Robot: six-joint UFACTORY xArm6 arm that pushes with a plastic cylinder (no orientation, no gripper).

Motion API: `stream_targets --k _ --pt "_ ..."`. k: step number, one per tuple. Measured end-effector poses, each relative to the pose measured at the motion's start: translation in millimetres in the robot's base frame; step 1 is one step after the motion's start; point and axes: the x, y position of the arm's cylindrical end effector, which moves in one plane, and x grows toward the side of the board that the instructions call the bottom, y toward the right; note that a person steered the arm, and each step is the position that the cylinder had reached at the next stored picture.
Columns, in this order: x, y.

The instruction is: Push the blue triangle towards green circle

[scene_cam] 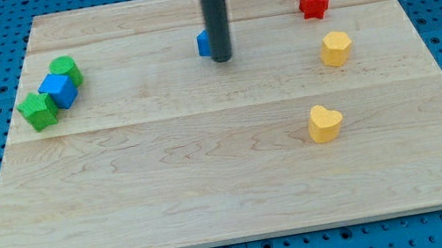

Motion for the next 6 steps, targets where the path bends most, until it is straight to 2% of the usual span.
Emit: stream_targets --k 1,2,3,4,5,6 --pt "-18 28" --pt "-40 0" --pt "-2 -92" --pt "11 -178" --pt "-24 -158" --pt "-49 -180"
